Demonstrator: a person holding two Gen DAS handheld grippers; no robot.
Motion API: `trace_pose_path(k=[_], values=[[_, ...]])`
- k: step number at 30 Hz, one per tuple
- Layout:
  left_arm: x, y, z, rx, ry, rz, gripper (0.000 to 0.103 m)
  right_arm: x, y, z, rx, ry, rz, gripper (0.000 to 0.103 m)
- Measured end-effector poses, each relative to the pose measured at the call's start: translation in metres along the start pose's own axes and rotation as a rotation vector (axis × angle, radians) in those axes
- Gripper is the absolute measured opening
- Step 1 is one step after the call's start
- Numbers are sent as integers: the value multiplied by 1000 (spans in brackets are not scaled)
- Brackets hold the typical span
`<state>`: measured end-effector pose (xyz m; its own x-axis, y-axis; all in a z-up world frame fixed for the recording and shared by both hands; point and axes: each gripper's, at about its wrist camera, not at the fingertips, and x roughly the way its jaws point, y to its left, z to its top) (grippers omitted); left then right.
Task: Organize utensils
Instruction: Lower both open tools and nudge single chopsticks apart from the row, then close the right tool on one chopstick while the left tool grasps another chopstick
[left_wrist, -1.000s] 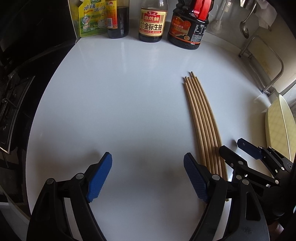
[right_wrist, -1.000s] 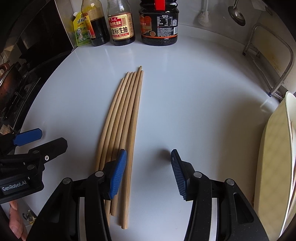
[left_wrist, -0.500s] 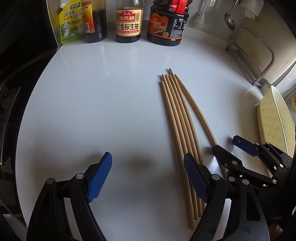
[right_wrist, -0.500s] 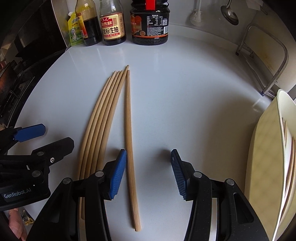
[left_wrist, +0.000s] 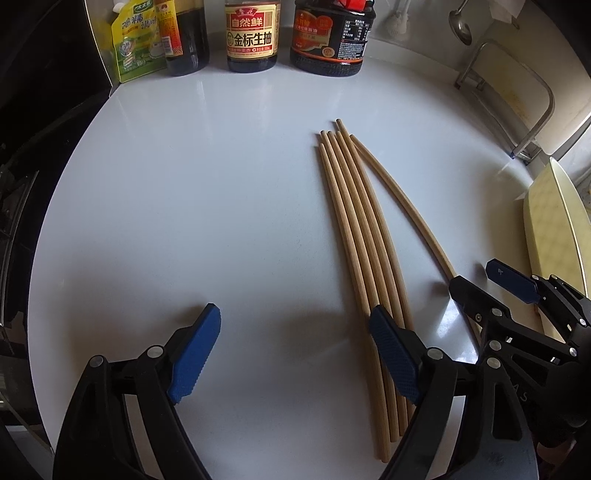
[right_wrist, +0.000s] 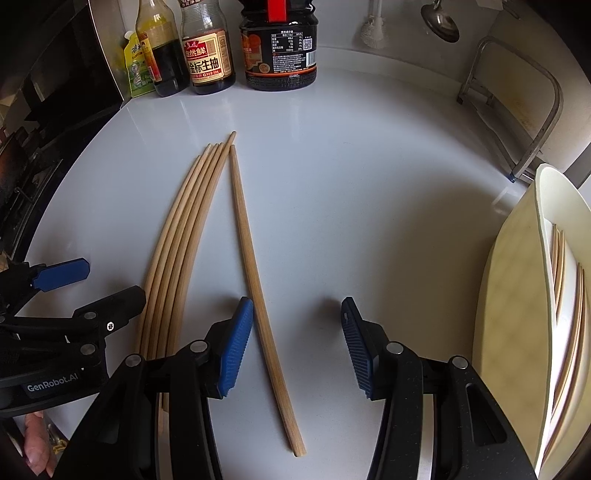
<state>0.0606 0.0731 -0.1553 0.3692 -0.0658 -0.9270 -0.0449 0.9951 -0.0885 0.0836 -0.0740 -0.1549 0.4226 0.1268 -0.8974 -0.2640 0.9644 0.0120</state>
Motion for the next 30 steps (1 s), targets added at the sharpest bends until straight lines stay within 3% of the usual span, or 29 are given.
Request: trace_pose_path(k=[14,24,27,30], values=[[7,12,6,-23,-1,88,92,2,3,6,-11,-9,-1,48],[11,26,18,-45,8,109,95,7,16,16,-70,-34,-1,48],[10,25,18,-36,-2,101,89,7,19,14,-89,-39,11,48],[5,15,18,4,-20,87,69,6,21,13,-99,-40,25,44]])
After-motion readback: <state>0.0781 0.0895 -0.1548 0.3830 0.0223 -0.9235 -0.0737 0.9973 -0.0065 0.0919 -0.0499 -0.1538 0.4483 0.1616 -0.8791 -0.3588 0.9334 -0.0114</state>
